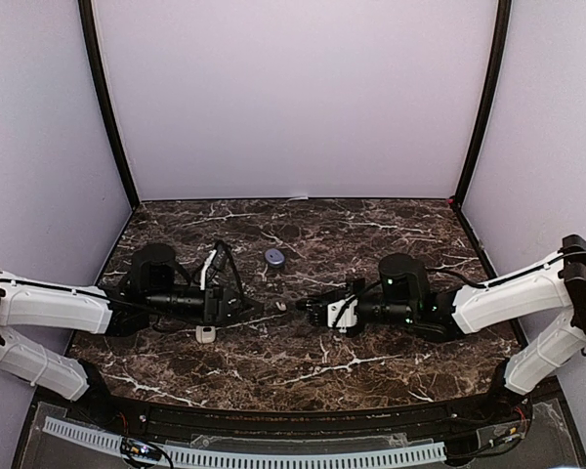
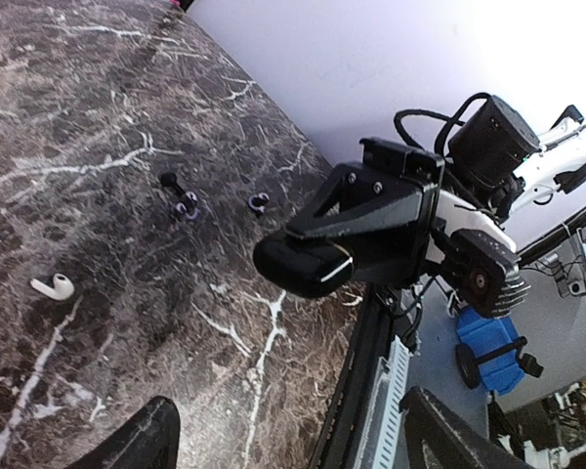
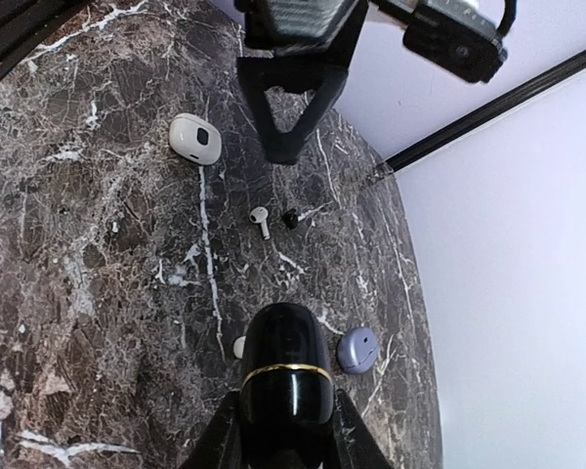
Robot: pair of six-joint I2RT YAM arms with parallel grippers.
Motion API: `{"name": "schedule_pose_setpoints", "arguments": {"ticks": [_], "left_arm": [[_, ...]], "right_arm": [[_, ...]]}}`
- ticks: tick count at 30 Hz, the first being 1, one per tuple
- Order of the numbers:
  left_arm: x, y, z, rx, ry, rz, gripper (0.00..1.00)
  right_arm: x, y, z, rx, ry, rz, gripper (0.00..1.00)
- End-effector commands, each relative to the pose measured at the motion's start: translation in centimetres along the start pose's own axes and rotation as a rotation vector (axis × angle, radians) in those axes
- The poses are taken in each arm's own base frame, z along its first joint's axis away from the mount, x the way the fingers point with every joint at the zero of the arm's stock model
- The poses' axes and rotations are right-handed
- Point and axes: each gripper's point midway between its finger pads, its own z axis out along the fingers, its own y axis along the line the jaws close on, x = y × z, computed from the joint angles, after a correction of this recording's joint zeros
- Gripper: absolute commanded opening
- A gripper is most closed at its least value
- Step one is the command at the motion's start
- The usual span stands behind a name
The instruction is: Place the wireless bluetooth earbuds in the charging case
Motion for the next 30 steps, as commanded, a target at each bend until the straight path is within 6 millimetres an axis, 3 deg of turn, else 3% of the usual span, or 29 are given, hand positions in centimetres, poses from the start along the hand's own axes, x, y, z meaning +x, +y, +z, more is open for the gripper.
{"name": "schedule_pose_setpoints", "arguments": {"ticks": [1, 13, 23, 30], "left_arm": [[0.8, -1.7, 0.5, 0.149, 0.034, -0.074, 0.88], [-0.2, -2.4, 2.3, 0.265, 0.046, -0.295, 0.82], [0.8, -2.4, 3.1, 0.333, 0.116, -0.489, 0.78], [1.2, -2.6, 3.5, 0.346, 0.160, -0.532, 0.75]], "right_arm": [[-1.5, -1.8, 0.1, 0.093, -0.029, -0.114, 0.19], [-2.3, -1.9, 0.4, 0.193, 0.003, -0.335, 0.19], [-3.3, -1.3, 0.0, 0.246, -0.005, -0.478, 0.19], [-3.1, -0.5, -0.1, 0.245, 0.029, -0.544, 0.20]]}}
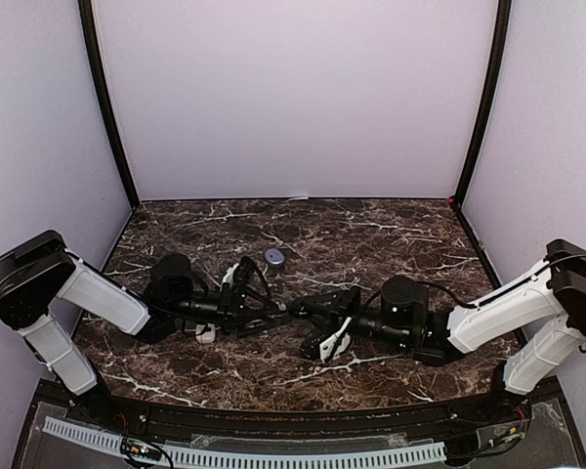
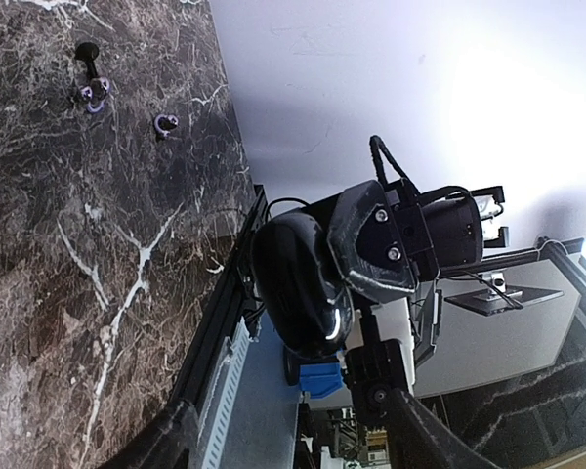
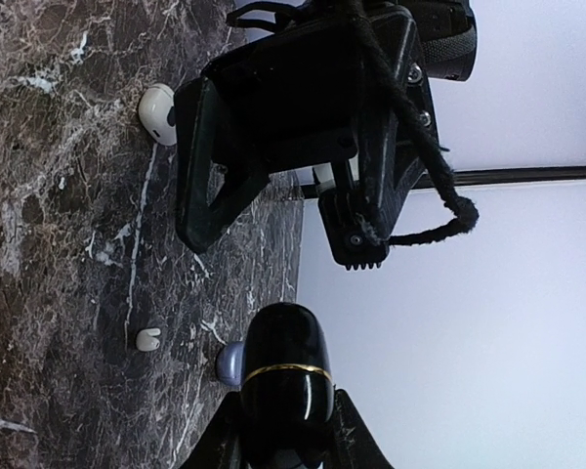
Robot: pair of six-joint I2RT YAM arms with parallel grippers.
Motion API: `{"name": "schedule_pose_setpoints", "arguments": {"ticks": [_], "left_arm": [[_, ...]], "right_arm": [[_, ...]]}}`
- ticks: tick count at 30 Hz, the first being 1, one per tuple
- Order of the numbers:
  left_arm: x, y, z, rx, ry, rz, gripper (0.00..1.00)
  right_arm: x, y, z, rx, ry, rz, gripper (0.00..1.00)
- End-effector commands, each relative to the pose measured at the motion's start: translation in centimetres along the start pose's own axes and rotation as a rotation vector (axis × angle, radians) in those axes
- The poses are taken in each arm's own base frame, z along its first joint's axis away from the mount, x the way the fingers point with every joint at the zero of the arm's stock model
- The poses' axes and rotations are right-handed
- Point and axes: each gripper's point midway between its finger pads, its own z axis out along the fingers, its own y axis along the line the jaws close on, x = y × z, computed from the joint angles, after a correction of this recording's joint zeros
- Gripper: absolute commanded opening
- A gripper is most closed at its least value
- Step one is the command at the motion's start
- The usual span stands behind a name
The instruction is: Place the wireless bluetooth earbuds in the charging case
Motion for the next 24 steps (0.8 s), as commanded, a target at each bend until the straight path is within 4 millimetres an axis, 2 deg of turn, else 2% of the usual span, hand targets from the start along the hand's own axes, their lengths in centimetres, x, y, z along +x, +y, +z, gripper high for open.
{"name": "schedule_pose_setpoints", "arguments": {"ticks": [1, 13, 24], "left_arm": [[0.1, -1.7, 0.5, 0.048, 0.043, 0.006, 0.74], [0.1, -1.7, 1.1, 0.052, 0.091, 0.011, 0.72], [0.3, -1.6, 1.3, 0.058, 0.110, 0.001, 0.70]], "right_arm": [[-0.4, -0.4, -0.2, 0.043, 0.021, -0.076, 0.20], [-0.5, 0.8, -0.3, 0.052, 0.076, -0.174, 0.20], [-0.3, 1.5, 0.1, 0.031, 0.088, -0.185, 0.20]]}}
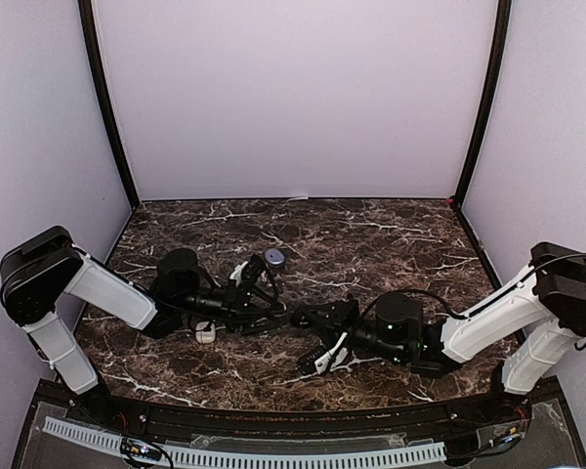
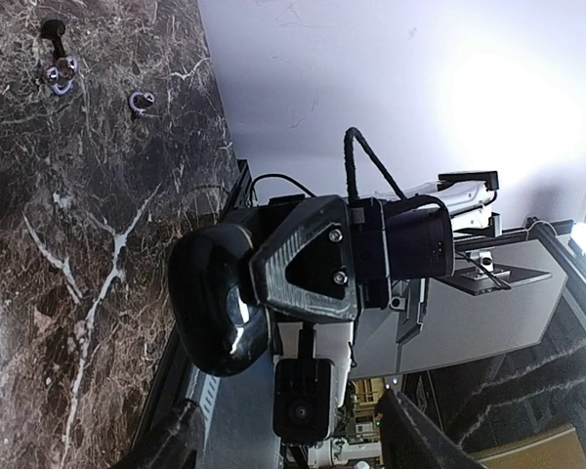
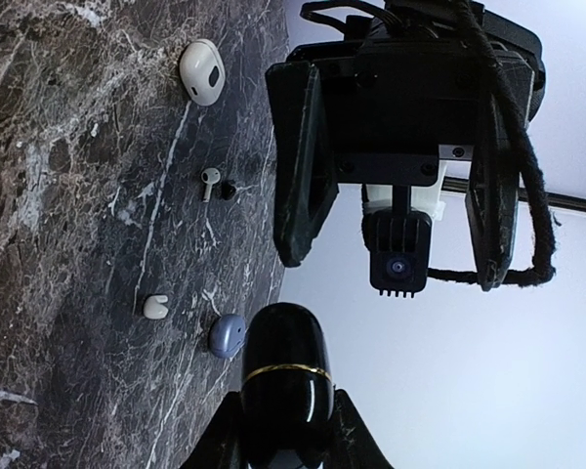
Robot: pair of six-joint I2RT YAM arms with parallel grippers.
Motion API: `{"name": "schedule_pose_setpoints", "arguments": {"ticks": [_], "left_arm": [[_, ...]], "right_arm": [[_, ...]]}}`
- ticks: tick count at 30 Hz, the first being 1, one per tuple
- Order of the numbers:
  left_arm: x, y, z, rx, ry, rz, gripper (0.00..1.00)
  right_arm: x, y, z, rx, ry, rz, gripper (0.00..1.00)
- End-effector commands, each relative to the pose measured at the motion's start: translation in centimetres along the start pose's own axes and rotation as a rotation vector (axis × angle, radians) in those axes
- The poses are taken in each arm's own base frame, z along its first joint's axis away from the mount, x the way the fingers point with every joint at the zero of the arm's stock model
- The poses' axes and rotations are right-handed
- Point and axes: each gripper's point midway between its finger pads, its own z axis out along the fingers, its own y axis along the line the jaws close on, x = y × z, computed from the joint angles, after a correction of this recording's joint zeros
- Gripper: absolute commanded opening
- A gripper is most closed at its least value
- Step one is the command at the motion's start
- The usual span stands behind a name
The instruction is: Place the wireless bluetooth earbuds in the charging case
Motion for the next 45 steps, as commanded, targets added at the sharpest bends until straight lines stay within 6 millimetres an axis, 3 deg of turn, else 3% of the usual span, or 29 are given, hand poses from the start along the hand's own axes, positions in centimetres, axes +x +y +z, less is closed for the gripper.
{"name": "schedule_pose_setpoints", "arguments": {"ticks": [1, 8, 17, 28, 38, 45], "left_arm": [[0.1, -0.8, 0.3, 0.023, 0.025, 0.012, 0.70], [0.2, -0.9, 0.5, 0.028, 0.036, 0.000, 0.69], [0.5, -1.3, 1.0, 0.056, 0.065, -0.009, 0.60], [0.4, 1.6, 1.5, -0.007, 0.049, -0.095, 0.64], [-0.2, 1.3, 1.8, 0.032, 0.039, -0.104, 0.59], [-0.2, 0.9, 2.0, 0.060, 0.040, -0.101, 0.51]], "right_arm": [[-0.3, -0.9, 0.1, 0.043, 0.002, -0.004, 0.20], [-0.3, -1.0, 0.1, 0.044, 0.006, -0.017, 0.20], [-0.5, -0.1, 0.8, 0.025, 0.007, -0.042, 0.20], [-0.9, -1.5, 0.6, 0.069, -0.010, -0.030, 0.20], [-1.9, -2.8, 0.9, 0.112, -0.042, -0.018, 0.20], [-2.5, -2.5, 1.3, 0.105, -0.053, -0.016, 0.20]]}}
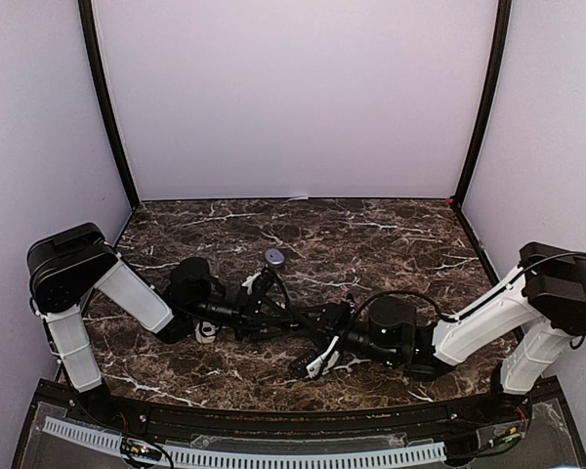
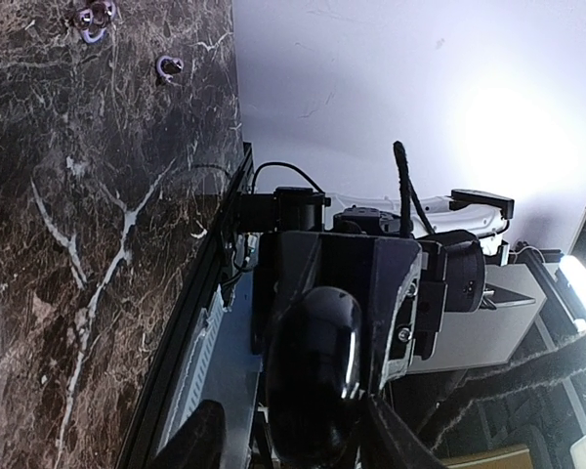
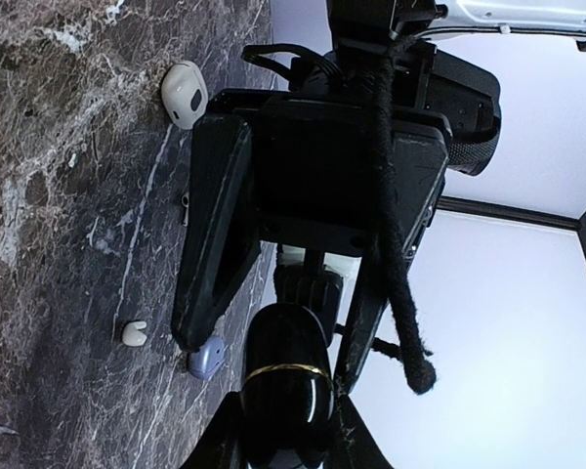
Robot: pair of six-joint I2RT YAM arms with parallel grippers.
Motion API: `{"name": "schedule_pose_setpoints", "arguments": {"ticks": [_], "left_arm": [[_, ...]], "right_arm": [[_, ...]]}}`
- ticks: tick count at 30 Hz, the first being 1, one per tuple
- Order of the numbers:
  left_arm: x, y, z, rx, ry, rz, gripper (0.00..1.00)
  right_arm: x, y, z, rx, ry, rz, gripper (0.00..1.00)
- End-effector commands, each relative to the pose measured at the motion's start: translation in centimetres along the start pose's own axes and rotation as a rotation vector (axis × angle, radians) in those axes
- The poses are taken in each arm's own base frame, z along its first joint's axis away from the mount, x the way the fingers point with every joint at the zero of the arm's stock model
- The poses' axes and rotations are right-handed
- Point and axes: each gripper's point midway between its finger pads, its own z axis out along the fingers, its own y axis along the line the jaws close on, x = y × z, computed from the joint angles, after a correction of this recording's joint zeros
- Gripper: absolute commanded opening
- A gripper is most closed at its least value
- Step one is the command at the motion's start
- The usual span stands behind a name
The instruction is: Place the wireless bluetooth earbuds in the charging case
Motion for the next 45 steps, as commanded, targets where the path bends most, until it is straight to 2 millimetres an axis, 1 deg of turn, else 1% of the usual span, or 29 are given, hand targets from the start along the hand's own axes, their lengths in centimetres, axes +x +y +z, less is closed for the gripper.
{"name": "schedule_pose_setpoints", "arguments": {"ticks": [1, 7, 10, 12, 14, 17, 19, 24, 27, 32, 38, 43, 44, 45], "left_arm": [[-0.2, -1.8, 0.4, 0.052, 0.004, 0.050, 0.49], [0.0, -2.0, 0.3, 0.063, 0.009, 0.053, 0.38], [0.1, -2.2, 0.2, 0.070, 0.013, 0.061, 0.31], [0.1, -2.3, 0.2, 0.077, 0.010, 0.069, 0.24], [0.2, -2.4, 0.1, 0.083, 0.009, 0.074, 0.22], [0.2, -2.8, 0.1, 0.099, 0.012, 0.083, 0.20], [0.1, -3.1, 0.1, 0.108, 0.014, 0.088, 0.20], [-0.1, -3.5, -0.1, 0.117, 0.013, 0.103, 0.19], [-0.5, -3.7, -0.7, 0.121, -0.008, 0.112, 0.18], [-1.2, -4.0, -1.7, 0.115, -0.035, 0.129, 0.18], [-1.8, -4.5, -2.4, 0.110, -0.053, 0.149, 0.18], [-2.4, -5.1, -3.2, 0.096, -0.071, 0.174, 0.18], [-2.5, -5.2, -3.3, 0.091, -0.075, 0.181, 0.18], [-2.7, -5.3, -3.5, 0.084, -0.081, 0.188, 0.18]], "right_arm": [[-0.8, -1.7, 0.5, 0.065, -0.020, 0.025, 0.20], [-0.9, -1.2, 0.6, 0.054, -0.018, 0.024, 0.22], [-0.8, -0.8, 0.5, 0.049, -0.013, 0.020, 0.28], [-0.8, -0.5, 0.3, 0.050, -0.009, 0.018, 0.35], [-0.6, -0.4, -0.1, 0.057, -0.007, 0.009, 0.42], [-0.6, 0.0, -0.4, 0.060, -0.004, -0.005, 0.47], [-0.5, -0.1, -0.6, 0.071, -0.003, -0.004, 0.49], [-0.4, 0.2, -1.0, 0.061, 0.004, 0.008, 0.61], [-0.2, 0.3, -1.3, 0.057, 0.010, 0.021, 0.77], [-0.1, 0.1, -2.0, 0.085, 0.011, 0.055, 0.90], [-0.1, -0.1, -3.0, 0.101, 0.000, 0.114, 0.97], [-0.1, 0.6, -3.4, 0.082, -0.001, 0.154, 0.99], [0.0, -0.3, -3.7, 0.106, -0.003, 0.174, 0.99], [0.0, -0.6, -3.9, 0.116, -0.008, 0.197, 0.99]]}}
